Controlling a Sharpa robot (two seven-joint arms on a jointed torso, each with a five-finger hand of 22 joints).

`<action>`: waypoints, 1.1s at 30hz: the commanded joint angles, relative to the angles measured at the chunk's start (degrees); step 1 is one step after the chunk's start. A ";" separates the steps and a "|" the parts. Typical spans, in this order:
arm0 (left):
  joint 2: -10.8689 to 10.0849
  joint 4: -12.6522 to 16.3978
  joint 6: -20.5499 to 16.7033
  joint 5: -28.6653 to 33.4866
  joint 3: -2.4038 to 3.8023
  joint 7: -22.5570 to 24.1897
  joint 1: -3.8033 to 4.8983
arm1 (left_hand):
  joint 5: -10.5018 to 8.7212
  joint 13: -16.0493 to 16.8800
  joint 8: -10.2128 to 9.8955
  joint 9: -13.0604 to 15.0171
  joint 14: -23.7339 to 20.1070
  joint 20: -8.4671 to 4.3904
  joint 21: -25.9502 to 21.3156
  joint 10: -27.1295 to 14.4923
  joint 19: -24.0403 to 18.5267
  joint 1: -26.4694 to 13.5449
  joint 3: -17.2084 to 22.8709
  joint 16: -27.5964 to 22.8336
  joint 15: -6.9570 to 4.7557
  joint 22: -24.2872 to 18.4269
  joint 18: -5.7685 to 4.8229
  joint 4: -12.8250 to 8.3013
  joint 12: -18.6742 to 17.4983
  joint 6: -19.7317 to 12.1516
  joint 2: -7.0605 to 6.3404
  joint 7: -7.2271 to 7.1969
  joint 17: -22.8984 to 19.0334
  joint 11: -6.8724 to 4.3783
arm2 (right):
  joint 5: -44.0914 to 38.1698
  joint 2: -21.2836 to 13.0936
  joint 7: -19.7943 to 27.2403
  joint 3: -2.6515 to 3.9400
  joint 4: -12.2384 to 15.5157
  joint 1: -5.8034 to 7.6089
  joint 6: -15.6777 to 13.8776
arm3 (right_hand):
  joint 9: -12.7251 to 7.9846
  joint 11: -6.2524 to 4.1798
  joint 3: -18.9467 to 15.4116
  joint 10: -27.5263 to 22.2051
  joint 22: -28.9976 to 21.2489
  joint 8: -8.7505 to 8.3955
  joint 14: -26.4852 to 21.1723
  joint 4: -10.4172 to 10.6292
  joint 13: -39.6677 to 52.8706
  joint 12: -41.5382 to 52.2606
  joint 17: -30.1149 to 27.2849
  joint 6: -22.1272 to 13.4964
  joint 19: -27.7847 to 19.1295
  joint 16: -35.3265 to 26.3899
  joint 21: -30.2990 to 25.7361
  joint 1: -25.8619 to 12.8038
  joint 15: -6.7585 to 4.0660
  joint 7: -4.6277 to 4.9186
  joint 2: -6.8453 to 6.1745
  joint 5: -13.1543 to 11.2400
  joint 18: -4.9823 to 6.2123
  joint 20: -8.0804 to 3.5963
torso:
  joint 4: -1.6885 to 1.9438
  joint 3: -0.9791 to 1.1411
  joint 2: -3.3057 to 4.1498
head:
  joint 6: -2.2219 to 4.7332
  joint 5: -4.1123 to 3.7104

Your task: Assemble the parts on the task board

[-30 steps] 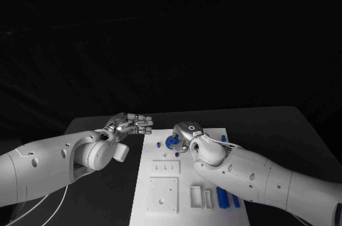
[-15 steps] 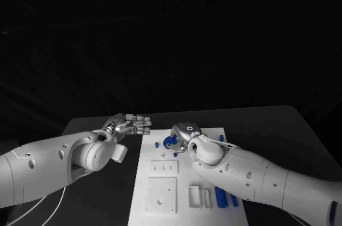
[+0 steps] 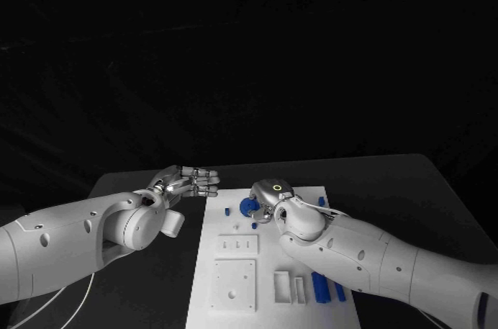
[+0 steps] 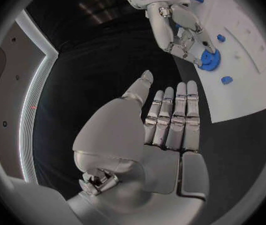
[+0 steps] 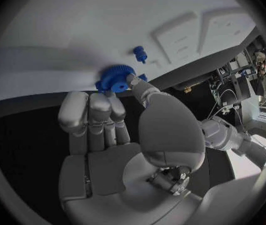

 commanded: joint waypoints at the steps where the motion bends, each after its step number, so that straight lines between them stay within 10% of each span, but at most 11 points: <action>1: 0.10 0.06 0.89 -0.03 0.05 0.30 0.11 | 0.35 0.05 -0.01 0.01 0.20 0.09 0.26 -0.37 -0.25 -0.48 0.05 0.07 0.29 -0.09 0.07 -0.05 0.22 -0.29 0.32 0.01 0.01 0.04 | -0.75 -0.21 -1.49 -0.10 -0.08 -0.21 1.25 | -0.08 -0.14 0.12 -0.27 7.74 0.21 0.05 -0.88 0.09 0.06 0.09 0.39 0.52 -0.05 -0.04 -0.45 -0.14 0.02 -0.33 1.00 0.35 -0.15 | 0.05 0.00 -0.02 | -0.03 -0.04; 14: 0.06 -0.01 0.89 -0.03 0.05 0.32 0.11 | 0.35 0.05 -0.01 0.01 0.20 0.09 0.26 -0.37 -0.25 -0.48 0.05 0.07 0.29 -0.09 0.07 -0.05 0.22 -0.29 0.32 0.01 0.01 0.04 | -0.84 -0.53 -1.39 -0.10 0.48 -0.21 0.57 | -0.08 -0.12 -0.76 -0.27 7.76 0.21 0.06 -1.24 -0.03 0.01 0.01 0.24 0.54 -0.13 0.11 -1.39 -0.12 0.01 -0.59 1.66 0.34 -0.15 | 0.00 0.03 -0.02 | -0.19 0.11; 23: 0.07 -0.07 0.83 -0.03 0.05 0.29 0.11 | 0.35 0.05 0.00 0.01 0.19 0.10 0.23 -0.41 -0.23 -0.55 0.02 0.07 0.30 -0.11 0.07 0.08 0.21 -0.31 0.35 0.00 0.01 0.06 | 2.01 -0.42 0.45 -0.10 0.26 -0.21 1.28 | -0.04 0.03 -5.69 -0.30 7.76 0.25 0.03 9.48 -0.11 0.04 0.22 -0.96 0.63 0.06 0.00 -5.89 -0.14 -0.04 -1.47 -3.09 0.32 -0.21 | -0.02 0.02 -0.02 | -0.22 0.15; 33: -0.03 -0.08 0.90 -0.01 0.05 0.40 0.11 | 0.38 0.05 -0.01 0.01 0.20 0.10 0.21 -0.44 -0.24 -0.57 0.02 0.07 0.30 -0.11 0.07 0.15 0.22 -0.57 0.37 0.05 0.01 0.07 | 3.47 -2.37 1.71 -0.09 1.48 -0.21 -3.19 | -0.05 -0.08 -2.69 0.04 7.88 0.24 0.16 7.96 0.16 0.48 0.63 -0.33 0.82 0.50 0.50 -5.55 -0.28 -0.12 -1.13 -2.83 0.24 -0.37 | 0.05 0.03 -0.12 | -0.07 0.11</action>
